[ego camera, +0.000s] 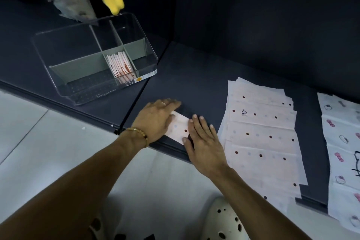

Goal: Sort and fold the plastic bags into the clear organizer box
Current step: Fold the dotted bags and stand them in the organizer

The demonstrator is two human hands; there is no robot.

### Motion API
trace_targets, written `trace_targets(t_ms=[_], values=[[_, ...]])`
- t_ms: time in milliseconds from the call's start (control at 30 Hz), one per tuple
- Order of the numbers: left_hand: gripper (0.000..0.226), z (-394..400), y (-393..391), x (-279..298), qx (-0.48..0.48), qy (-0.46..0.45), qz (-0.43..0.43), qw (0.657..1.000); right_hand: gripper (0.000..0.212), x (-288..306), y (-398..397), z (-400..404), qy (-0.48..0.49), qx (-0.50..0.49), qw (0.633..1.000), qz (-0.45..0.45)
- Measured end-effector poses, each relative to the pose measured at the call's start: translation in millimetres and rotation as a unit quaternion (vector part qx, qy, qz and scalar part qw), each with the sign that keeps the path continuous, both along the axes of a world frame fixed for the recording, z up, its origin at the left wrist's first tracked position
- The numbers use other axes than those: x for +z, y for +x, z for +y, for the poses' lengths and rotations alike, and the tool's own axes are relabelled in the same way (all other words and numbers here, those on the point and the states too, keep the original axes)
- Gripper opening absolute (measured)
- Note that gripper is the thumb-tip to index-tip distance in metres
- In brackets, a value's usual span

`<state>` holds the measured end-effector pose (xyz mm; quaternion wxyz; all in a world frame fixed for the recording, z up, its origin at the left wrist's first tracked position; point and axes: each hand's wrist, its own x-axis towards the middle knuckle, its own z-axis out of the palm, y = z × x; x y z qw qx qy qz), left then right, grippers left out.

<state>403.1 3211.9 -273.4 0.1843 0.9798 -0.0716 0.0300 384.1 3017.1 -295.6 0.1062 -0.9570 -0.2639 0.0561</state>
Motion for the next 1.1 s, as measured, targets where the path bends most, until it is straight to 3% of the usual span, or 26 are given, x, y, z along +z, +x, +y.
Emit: trace_targets(t_ms=[100, 200, 233, 300, 400, 433, 567, 633, 700, 767, 833, 900, 1100], values=[[0.037, -12.3, 10.7, -2.3, -0.038, 0.085, 0.023, 0.995, 0.056, 3.9, 3.7, -2.9, 0.021, 0.012, 1.0, 0.014], [0.019, -8.7, 20.2, 3.0, -0.027, 0.075, 0.068, 0.994, 0.062, 14.0, 11.5, 0.0, 0.081, -0.036, 0.993, 0.071], [0.014, -6.4, 20.8, 5.0, -0.018, 0.037, 0.094, 0.995, 0.065, 18.4, 14.1, 3.3, 0.114, -0.079, 0.987, 0.087], [0.004, 1.9, 18.7, 11.1, 0.036, -0.121, 0.142, 0.982, 0.066, 27.5, 20.9, 13.6, 0.163, -0.158, 0.969, 0.097], [0.012, 23.9, 14.9, 24.5, 0.113, -0.333, 0.141, 0.926, 0.024, 39.1, 37.0, 35.5, 0.257, -0.197, 0.934, 0.149], [0.015, 31.9, 14.4, 29.2, 0.127, -0.365, 0.132, 0.913, 0.012, 44.5, 42.5, 44.8, 0.295, -0.204, 0.916, 0.179], [0.014, 67.0, 15.4, 41.4, 0.209, -0.422, 0.025, 0.882, 0.018, 63.5, 62.7, 84.4, 0.352, -0.196, 0.891, 0.21], [0.015, 92.2, 15.5, 42.5, 0.291, -0.355, -0.063, 0.886, 0.019, 69.0, 70.4, 100.1, 0.366, -0.188, 0.888, 0.204], [0.029, 116.6, 13.4, 40.2, 0.341, -0.222, -0.105, 0.907, 0.017, 73.1, 76.2, 111.1, 0.389, -0.195, 0.878, 0.202], [0.044, 129.8, 11.0, 35.2, 0.344, -0.118, -0.043, 0.931, 0.015, 75.7, 79.3, 117.2, 0.412, -0.203, 0.864, 0.206], [0.034, 130.6, 10.5, 31.2, 0.33, -0.023, 0.034, 0.943, 0.014, 78.0, 79.1, 119.9, 0.423, -0.205, 0.857, 0.209], [0.018, 127.6, 11.2, 32.8, 0.313, 0.001, 0.043, 0.949, 0.013, 81.3, 78.2, 120.0, 0.431, -0.205, 0.854, 0.207], [0.018, 111.5, -17.9, 32.4, 0.238, -0.029, 0.032, 0.97, 0.013, 103.8, 81.4, 121.9, 0.465, -0.191, 0.849, 0.165]])
